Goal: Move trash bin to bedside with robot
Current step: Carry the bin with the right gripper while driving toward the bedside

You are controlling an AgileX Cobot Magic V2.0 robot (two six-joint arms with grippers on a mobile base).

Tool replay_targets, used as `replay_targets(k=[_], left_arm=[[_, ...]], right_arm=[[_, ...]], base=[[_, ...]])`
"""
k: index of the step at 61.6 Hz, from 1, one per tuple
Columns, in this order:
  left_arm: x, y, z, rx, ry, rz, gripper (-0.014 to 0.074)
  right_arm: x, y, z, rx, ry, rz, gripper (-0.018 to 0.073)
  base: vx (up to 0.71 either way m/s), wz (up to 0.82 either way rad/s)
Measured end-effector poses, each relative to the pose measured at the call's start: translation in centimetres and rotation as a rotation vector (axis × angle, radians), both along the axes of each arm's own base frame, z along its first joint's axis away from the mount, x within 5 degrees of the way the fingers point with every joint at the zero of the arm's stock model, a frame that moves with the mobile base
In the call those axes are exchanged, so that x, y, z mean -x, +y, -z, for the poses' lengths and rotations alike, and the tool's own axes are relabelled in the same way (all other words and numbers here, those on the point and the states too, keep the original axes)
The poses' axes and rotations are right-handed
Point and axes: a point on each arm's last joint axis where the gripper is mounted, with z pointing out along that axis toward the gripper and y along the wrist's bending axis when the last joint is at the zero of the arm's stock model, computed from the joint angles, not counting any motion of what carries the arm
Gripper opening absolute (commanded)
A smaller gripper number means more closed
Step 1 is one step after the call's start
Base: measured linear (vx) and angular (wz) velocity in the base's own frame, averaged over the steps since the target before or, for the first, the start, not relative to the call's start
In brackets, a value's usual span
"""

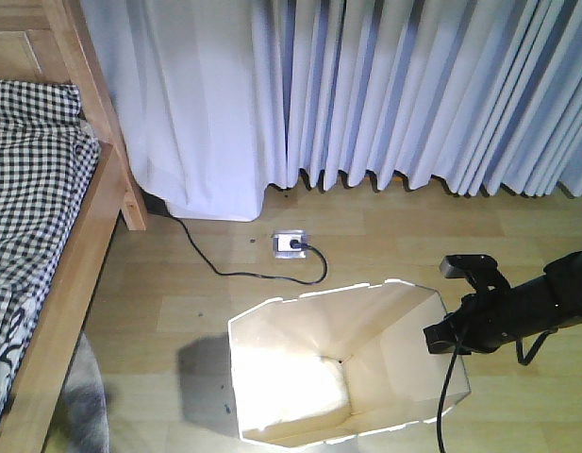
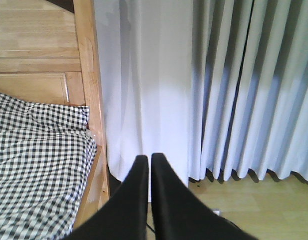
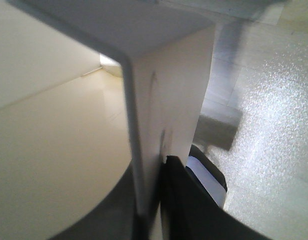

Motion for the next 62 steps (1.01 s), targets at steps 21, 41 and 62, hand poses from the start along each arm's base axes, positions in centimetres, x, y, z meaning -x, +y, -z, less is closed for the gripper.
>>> replay_targets(k=[21,41,62], left_arm=[[0.0,0.0,0.0,0.0,0.0,0.0,-0.0006],[0.0,0.0,0.0,0.0,0.0,0.0,-0.0006],[0.0,0.0,0.0,0.0,0.0,0.0,-0.0006]], right_arm=[[0.0,0.0,0.0,0.0,0.0,0.0,-0.0003],[0.0,-0.01,0.0,0.001,0.0,0.0,-0.0003],[0.0,0.0,0.0,0.0,0.0,0.0,-0.0003]], base=[[0.18,-0.01],[0.19,0.01],[0.13,0.01]])
